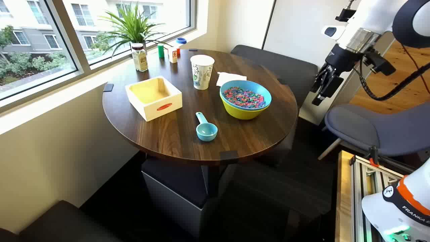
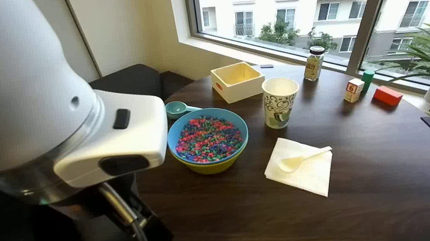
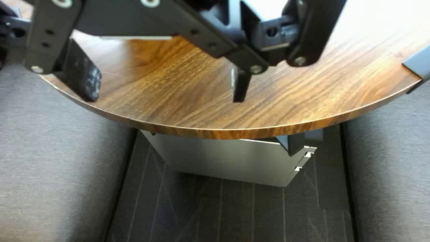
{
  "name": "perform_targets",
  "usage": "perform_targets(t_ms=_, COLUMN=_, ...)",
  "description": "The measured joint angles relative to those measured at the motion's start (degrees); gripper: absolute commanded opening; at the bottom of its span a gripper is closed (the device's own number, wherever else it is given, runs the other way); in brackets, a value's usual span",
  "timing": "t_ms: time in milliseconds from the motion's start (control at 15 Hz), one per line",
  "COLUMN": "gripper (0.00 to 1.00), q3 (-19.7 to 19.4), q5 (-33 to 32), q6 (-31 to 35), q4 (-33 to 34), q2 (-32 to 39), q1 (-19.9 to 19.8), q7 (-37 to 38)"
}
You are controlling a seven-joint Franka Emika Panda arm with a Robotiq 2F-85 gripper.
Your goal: Pick up some of the substance from the blue bowl and put it onto the white spoon to the right of the bowls
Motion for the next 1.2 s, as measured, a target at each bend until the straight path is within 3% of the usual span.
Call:
perform_targets(t_ms=600, gripper=1.00, q3=0.1, q5=0.0, q6=0.3, q4=0.1, q2=0.0, q1=0.0, q7=0.0)
perform_targets(t_ms=1200, gripper=1.00, q3=6.9, q5=1.6, q6=16.3, q4=2.8, q2=3.3, q1=0.4, q7=11.7)
